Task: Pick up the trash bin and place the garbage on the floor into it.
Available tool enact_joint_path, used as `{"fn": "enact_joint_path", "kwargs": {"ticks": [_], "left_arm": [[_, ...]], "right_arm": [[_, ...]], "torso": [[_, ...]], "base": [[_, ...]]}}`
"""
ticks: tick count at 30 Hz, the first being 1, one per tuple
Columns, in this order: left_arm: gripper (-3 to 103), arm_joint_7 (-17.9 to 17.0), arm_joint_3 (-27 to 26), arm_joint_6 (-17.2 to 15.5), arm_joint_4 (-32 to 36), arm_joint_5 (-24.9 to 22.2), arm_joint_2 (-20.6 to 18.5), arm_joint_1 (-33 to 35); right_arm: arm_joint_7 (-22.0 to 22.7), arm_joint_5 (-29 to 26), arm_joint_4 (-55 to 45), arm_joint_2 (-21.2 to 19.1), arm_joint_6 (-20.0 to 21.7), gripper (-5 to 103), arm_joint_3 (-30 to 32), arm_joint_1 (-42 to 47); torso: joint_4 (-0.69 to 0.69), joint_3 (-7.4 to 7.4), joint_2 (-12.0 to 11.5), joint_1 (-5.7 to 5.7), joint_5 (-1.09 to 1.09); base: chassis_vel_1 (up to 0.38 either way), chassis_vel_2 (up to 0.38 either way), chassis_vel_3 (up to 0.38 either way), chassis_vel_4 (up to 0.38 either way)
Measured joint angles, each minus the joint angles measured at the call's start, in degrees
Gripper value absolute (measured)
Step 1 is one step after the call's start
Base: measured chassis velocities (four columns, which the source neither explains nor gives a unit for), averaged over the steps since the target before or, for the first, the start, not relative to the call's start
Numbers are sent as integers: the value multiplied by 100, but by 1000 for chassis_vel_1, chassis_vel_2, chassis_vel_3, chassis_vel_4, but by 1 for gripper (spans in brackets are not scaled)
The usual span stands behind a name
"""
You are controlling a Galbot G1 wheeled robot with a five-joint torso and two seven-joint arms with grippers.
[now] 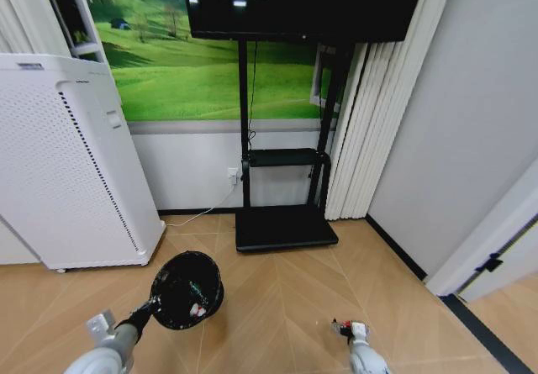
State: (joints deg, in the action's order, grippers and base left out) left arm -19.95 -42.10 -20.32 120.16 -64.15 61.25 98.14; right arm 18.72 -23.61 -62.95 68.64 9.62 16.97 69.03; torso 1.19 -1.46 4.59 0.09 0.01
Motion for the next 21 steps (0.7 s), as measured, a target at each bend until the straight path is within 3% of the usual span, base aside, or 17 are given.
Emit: {"fn": "enact_joint_path", "kwargs": {"ticks": [21], "left_arm": [[3,-41,176,5,-55,15,10,-122]], "right_arm": [[-61,-38,767,-12,-135,100,86,-311]], "torso": [[0,1,1,0,-3]], "base": [[0,0,0,0]]}}
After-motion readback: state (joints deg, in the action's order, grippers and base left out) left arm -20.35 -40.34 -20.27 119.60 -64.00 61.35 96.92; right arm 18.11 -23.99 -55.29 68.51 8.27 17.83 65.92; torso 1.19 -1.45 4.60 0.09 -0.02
